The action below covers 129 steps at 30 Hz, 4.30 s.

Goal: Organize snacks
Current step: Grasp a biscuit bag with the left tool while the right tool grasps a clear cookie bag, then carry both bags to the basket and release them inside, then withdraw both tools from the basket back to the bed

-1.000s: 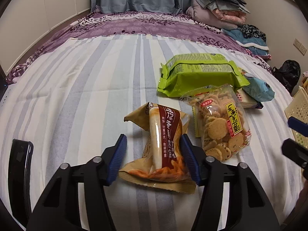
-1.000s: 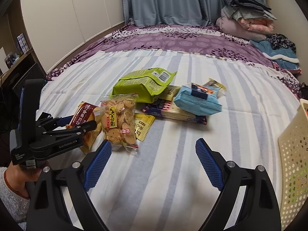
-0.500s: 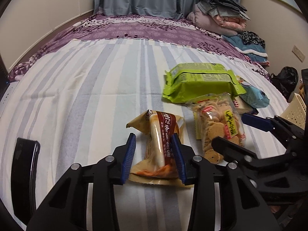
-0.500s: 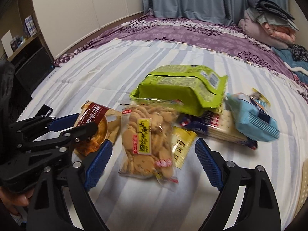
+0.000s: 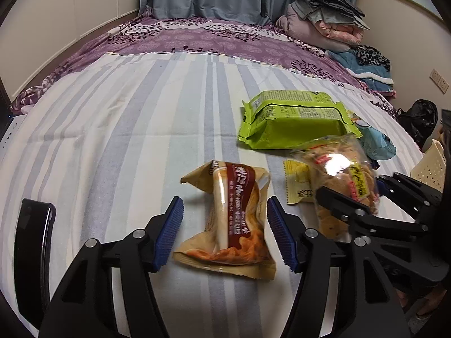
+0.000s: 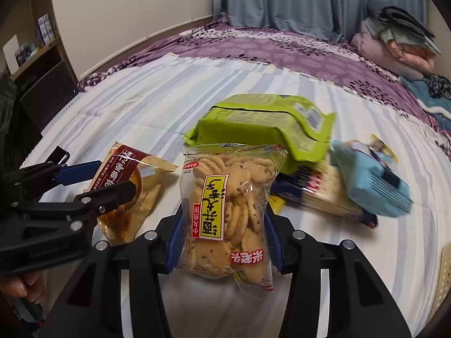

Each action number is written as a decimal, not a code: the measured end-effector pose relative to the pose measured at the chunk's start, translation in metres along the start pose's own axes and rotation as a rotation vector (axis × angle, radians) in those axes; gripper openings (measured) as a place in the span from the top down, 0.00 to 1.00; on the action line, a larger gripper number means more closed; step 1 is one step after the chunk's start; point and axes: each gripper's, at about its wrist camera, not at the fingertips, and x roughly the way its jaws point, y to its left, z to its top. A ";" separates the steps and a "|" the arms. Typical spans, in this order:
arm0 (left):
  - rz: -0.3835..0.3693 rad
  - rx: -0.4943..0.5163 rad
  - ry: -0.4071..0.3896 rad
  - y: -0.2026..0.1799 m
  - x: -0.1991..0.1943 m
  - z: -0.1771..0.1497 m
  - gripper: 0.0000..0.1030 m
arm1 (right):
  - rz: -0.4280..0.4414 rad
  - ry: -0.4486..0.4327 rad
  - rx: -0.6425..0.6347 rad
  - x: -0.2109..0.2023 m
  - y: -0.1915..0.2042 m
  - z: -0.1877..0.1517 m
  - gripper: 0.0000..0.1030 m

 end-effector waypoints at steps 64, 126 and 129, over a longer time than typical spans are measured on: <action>-0.200 0.424 -0.224 -0.246 -0.104 0.053 0.52 | -0.372 -0.366 0.536 -0.231 -0.239 -0.119 0.52; -0.364 0.636 -0.228 -0.416 -0.107 0.040 0.03 | -0.513 -0.402 0.650 -0.274 -0.272 -0.161 0.30; -0.352 0.621 -0.231 -0.404 -0.107 0.044 0.03 | -0.496 -0.402 0.638 -0.270 -0.267 -0.154 0.25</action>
